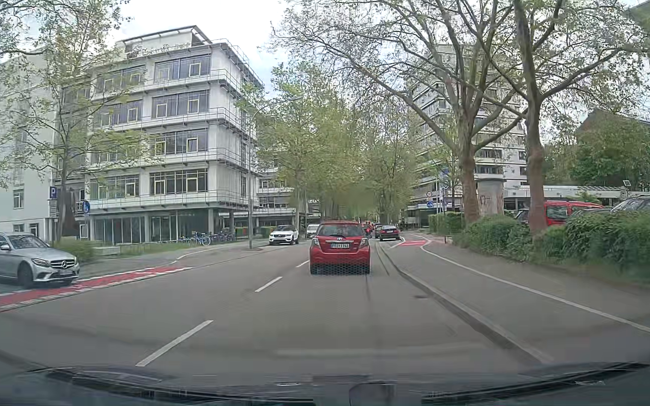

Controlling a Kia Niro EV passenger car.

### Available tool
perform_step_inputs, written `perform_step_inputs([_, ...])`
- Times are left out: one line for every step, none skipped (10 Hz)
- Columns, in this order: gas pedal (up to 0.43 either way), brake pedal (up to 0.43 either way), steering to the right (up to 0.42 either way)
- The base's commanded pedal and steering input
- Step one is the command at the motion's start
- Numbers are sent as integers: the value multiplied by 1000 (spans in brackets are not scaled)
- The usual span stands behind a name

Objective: Follow the waypoints while adhering to traffic rules and regulations

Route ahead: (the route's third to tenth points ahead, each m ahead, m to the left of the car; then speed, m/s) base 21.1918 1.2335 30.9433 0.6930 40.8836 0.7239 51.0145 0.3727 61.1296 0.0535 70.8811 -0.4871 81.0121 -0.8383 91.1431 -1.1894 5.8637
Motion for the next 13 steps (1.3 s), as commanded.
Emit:
perform_step_inputs([98, 0, 11])
perform_step_inputs([98, 0, 11])
perform_step_inputs([98, 0, 11])
perform_step_inputs([98, 0, 10])
perform_step_inputs([98, 0, 11])
perform_step_inputs([98, 0, 11])
perform_step_inputs([98, 0, 10])
perform_step_inputs([98, 0, 11])
perform_step_inputs([98, 0, 11])
perform_step_inputs([98, 0, 12])
perform_step_inputs([98, 0, 12])
perform_step_inputs([98, 0, 12])
perform_step_inputs([98, 0, 12])
